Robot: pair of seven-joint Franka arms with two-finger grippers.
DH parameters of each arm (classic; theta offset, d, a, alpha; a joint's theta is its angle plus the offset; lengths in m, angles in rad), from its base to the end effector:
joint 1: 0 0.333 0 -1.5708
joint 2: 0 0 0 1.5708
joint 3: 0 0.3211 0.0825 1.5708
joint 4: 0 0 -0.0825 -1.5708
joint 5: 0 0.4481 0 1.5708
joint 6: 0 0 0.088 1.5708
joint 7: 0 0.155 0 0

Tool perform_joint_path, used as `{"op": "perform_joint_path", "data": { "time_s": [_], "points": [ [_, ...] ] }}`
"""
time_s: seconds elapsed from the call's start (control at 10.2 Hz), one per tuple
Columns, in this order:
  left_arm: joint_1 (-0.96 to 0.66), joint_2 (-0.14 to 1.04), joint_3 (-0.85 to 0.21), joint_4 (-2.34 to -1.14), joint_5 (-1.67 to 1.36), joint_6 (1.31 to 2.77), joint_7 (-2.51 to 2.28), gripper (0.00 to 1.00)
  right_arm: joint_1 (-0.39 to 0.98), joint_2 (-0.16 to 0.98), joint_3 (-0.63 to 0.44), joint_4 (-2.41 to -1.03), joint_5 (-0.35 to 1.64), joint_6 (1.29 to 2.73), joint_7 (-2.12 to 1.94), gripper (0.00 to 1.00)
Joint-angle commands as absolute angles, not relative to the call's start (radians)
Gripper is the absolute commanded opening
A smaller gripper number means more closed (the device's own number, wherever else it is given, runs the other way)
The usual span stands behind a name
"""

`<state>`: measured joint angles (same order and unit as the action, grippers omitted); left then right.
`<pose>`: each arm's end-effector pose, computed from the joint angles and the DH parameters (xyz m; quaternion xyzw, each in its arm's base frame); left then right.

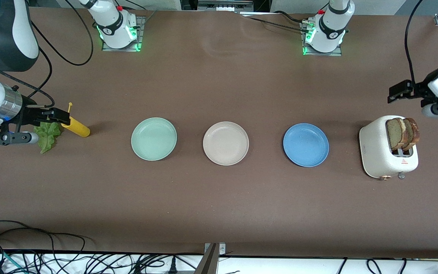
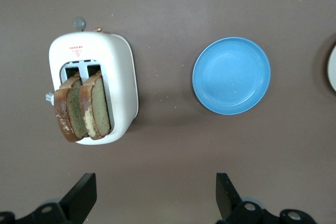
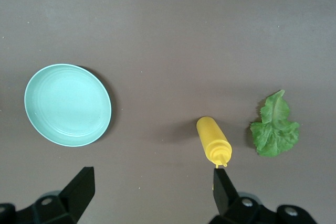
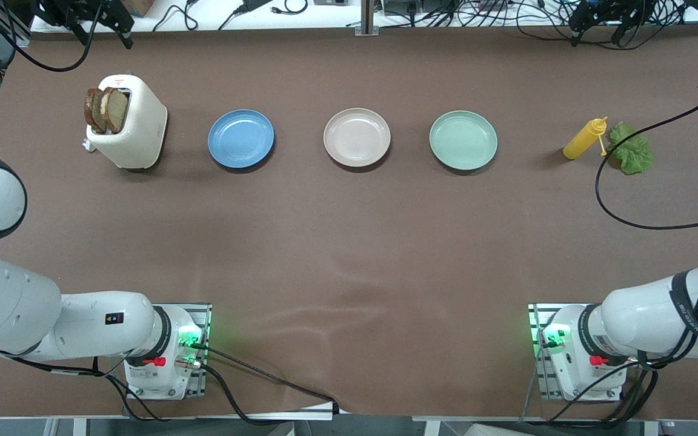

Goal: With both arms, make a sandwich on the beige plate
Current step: 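Lower the left gripper onto a bread slice in the toaster and grasp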

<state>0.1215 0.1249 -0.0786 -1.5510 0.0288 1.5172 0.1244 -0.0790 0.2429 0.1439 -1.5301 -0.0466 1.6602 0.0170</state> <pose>0.6376 0.0341 0.5097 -0.9960 0.0411 0.0796 0.0029 0.6820 0.0305 0.4532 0.9981 0.0261 -0.0548 0.0080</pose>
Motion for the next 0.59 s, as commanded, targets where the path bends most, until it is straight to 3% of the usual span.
{"op": "perform_joint_path", "data": {
  "time_s": [0.0,0.2,0.49],
  "points": [
    [0.201,0.179,-0.086,-1.543,0.052,1.570,0.213,1.00,-0.089,0.236,0.150,-1.529,-0.041,1.655,-0.002,1.00],
    [0.233,0.212,-0.084,-1.601,0.093,1.691,0.265,1.00,-0.089,0.236,0.150,-1.529,-0.041,1.655,-0.002,1.00],
    [0.251,0.199,-0.086,-1.784,0.138,1.920,0.265,1.00,-0.089,0.236,0.150,-1.529,-0.041,1.654,-0.002,1.00]
  ]
}}
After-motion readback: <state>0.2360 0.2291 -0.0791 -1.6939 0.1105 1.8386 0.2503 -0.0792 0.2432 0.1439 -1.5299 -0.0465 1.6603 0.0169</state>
